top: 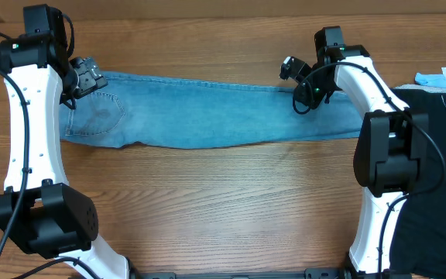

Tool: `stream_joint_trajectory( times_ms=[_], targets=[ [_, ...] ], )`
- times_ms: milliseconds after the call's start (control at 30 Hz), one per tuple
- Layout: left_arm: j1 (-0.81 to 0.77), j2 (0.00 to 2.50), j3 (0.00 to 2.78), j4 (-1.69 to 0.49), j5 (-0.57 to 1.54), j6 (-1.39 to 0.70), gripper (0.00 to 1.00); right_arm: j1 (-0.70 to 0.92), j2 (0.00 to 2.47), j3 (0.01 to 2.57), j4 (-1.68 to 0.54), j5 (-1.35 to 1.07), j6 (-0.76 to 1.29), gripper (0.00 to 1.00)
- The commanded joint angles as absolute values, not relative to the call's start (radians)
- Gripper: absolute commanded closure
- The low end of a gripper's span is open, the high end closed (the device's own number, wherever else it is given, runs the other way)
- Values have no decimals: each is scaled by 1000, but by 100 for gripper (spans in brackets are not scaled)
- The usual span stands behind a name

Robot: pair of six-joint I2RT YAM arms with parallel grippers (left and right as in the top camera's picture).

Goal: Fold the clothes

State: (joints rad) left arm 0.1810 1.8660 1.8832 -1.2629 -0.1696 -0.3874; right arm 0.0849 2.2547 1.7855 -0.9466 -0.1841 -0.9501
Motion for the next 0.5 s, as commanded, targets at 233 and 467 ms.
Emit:
stream_joint_trajectory(
  times_ms=[233, 467],
  targets=[
    [183, 1869, 1876, -1259, -183, -389, 0, 82, 2244, 1879, -966, -210, -886, 96],
    [183, 1869, 1876, -1259, -183, -389, 0, 82, 2241, 1909, -923, -173, -886, 96]
  ],
)
